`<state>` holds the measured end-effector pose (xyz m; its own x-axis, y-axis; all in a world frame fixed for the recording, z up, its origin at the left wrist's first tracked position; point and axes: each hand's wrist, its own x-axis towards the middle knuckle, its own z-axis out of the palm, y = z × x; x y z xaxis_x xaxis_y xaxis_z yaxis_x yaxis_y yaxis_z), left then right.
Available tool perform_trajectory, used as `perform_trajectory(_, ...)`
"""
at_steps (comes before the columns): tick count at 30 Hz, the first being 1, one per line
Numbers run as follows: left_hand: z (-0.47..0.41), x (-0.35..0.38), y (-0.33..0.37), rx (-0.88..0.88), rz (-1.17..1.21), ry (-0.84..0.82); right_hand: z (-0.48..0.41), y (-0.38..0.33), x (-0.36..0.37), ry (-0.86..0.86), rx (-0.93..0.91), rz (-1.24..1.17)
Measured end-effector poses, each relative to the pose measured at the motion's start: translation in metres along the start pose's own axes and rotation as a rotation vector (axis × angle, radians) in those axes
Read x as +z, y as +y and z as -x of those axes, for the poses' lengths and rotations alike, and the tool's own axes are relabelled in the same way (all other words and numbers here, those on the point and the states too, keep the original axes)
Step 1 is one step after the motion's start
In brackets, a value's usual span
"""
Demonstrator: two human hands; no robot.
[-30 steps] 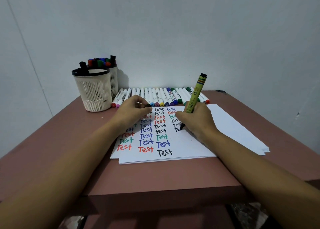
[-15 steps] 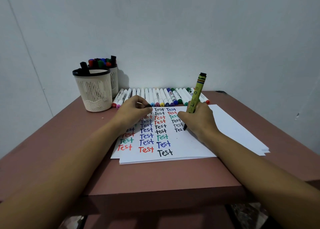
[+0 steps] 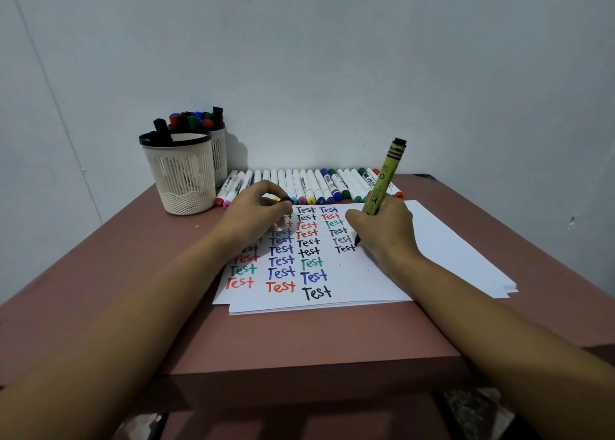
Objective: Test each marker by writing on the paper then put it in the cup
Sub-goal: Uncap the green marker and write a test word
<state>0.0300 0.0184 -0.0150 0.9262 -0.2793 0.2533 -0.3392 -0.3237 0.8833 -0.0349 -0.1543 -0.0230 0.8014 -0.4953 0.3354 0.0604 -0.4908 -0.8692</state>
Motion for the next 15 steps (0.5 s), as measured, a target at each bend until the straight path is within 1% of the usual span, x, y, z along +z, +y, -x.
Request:
perform_trajectory(4,0.003,0.001,0.005,0.057,0.024,0.001,-0.004,0.002,-0.001,0.038,0.036,-0.299)
perform_trajectory(8,0.004,0.002,0.006,0.072,0.002,-0.019,-0.005,-0.004,-0.003,-0.051,0.059,-0.500)
perform_trajectory(10,0.004,0.003,0.006,0.075,-0.003,-0.049,-0.005,-0.008,-0.004,-0.090,0.101,-0.569)
perform_trajectory(13,0.006,0.004,0.008,0.091,0.008,-0.099,-0.005,-0.014,-0.007,-0.146,0.183,-0.793)
perform_trajectory(15,0.008,0.005,0.009,0.102,0.011,-0.121,-0.004,-0.017,-0.008,-0.185,0.207,-0.872)
